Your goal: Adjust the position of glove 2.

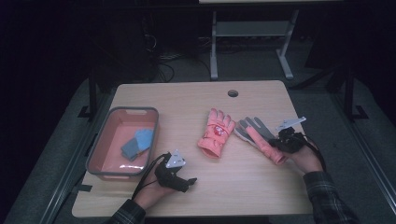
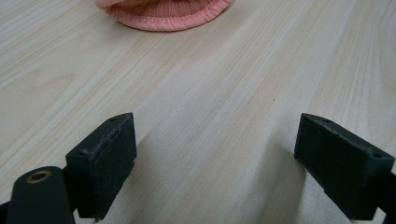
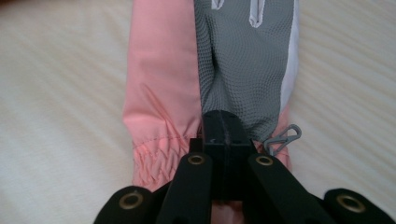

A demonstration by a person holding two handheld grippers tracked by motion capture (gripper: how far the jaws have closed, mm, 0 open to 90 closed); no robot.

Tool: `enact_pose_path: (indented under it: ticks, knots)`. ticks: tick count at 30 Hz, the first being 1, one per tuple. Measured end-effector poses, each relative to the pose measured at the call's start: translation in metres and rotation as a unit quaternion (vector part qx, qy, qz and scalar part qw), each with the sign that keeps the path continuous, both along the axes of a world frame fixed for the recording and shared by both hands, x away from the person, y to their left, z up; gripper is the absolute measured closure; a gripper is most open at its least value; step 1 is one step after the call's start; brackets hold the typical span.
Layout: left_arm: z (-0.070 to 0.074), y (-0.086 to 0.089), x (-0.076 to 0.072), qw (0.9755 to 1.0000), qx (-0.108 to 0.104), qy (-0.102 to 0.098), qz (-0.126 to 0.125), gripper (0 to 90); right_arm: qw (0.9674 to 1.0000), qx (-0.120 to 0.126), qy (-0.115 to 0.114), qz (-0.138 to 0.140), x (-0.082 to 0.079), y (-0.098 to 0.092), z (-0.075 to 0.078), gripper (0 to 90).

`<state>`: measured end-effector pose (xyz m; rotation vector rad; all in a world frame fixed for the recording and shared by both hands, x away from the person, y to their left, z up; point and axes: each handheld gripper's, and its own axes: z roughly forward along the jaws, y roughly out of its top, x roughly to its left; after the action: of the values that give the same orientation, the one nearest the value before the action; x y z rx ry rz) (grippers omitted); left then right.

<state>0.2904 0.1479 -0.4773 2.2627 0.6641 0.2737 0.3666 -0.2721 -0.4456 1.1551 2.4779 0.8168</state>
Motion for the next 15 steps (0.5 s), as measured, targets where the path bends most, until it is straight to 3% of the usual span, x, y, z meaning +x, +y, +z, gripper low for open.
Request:
enact_pose_path:
  ticks: [15]
  knots:
    - [0.0,0.0,0.0,1.0,-0.002,-0.001,0.001,12.2,0.9982,0.02,0.019,0.053,-0.055,0.031,0.003,90.0]
